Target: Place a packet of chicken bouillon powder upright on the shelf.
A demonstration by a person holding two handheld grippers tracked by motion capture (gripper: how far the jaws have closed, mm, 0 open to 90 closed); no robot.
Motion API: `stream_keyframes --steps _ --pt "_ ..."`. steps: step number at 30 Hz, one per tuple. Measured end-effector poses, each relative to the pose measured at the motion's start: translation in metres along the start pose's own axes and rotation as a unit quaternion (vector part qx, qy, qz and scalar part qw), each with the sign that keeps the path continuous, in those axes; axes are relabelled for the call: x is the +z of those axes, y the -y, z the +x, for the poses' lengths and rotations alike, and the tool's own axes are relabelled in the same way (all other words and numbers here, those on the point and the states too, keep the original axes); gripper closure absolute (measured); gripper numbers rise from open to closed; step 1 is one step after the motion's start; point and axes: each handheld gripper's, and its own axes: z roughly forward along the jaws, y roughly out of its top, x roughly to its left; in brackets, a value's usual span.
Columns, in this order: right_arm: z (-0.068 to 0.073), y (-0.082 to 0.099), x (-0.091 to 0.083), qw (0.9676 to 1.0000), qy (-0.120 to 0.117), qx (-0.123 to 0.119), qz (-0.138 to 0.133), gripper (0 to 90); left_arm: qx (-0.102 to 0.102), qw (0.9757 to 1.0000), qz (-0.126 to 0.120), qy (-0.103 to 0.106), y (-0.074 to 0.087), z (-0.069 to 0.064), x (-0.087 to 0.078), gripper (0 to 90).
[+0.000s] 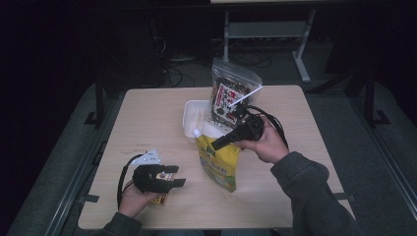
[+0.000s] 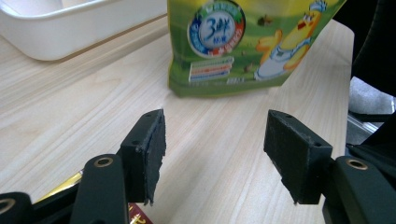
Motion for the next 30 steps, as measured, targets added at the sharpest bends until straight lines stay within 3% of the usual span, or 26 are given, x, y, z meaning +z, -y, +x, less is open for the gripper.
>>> stream_keyframes --steps 8,19,30 --pt "0.002 -0.006 -0.007 0.9992 -0.007 0.022 -0.034 89.5 0.000 1.0000 -0.002 -0.007 0.001 0.000 -0.003 37.4" --pt "0.012 -0.023 -0.014 0.9964 0.000 0.039 -0.075 89.4 -0.003 0.9999 -0.003 -0.013 0.002 0.002 -0.006 36.6" --pt "0.012 -0.046 -0.021 0.9884 -0.002 0.064 -0.138 89.4 -0.004 0.9998 0.002 -0.017 0.003 0.004 -0.007 33.7"
